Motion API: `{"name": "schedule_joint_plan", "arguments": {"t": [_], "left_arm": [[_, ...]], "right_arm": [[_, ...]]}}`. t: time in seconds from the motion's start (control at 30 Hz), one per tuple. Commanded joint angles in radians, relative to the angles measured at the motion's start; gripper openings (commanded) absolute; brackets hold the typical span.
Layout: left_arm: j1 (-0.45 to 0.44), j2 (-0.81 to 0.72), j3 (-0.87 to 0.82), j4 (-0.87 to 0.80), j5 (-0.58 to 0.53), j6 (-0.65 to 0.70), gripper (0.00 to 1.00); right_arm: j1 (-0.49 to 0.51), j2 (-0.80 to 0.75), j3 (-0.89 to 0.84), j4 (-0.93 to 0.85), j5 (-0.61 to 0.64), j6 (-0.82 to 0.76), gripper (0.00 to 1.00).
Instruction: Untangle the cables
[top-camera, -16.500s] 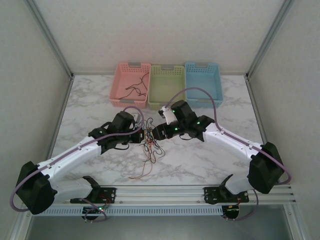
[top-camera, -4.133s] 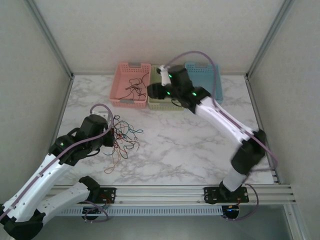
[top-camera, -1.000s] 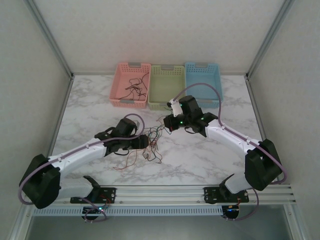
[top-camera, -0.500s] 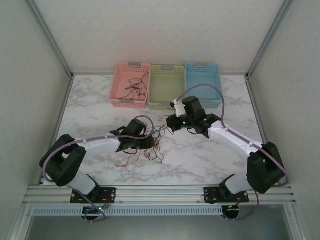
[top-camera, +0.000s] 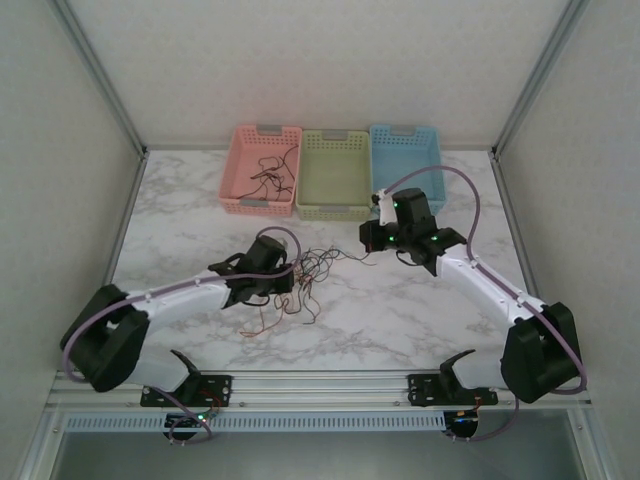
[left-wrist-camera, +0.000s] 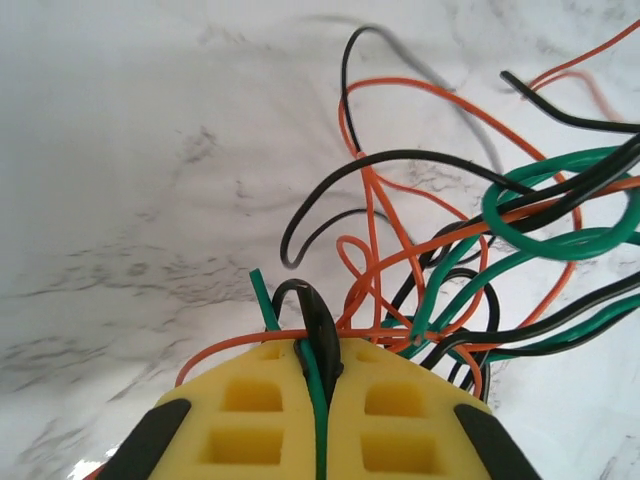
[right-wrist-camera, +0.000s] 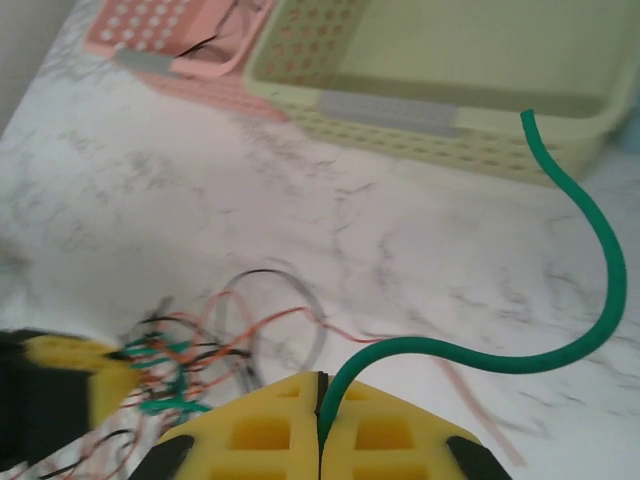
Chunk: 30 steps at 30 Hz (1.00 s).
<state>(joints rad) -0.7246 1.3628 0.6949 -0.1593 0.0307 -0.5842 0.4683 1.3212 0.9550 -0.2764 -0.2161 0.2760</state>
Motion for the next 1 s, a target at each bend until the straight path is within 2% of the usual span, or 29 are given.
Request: {"name": "schedule_joint_plan", "arguments": {"t": [0.0, 0.2, 0.33, 0.43, 0.63, 0.97], "left_arm": [[0.017, -0.118, -0.028, -0.156, -0.124, -0.009, 0.0], [0.078, -0.39, -0.019, -0.379, -0.208, -0.023, 0.0], [0.122, -0.542, 0.02, -0.52, -0.268, -0.028, 0.0], [0.139, -0.603, 0.029, -0.55, -0.27, -0.029, 0.0], [0.14, -0.576, 0.017, -0.505, -0.217, -0.026, 0.0], [0.142, -0.515, -0.012, -0.444, -0.189, -0.023, 0.0]], "right_arm": [[-0.05, -0.034, -0.008, -0.071, 0.184, 0.027, 0.0], [-0.099, -0.06, -0.034, -0.103, 0.426, 0.036, 0.0], [-0.144, -0.066, -0.042, -0.105, 0.477, 0.073, 0.0], [-0.168, -0.068, -0.047, -0.092, 0.463, 0.1, 0.0], [-0.169, -0.08, -0.03, -0.041, 0.311, 0.126, 0.0], [-0.163, -0.082, 0.153, -0.004, 0.209, 0.163, 0.0]]}}
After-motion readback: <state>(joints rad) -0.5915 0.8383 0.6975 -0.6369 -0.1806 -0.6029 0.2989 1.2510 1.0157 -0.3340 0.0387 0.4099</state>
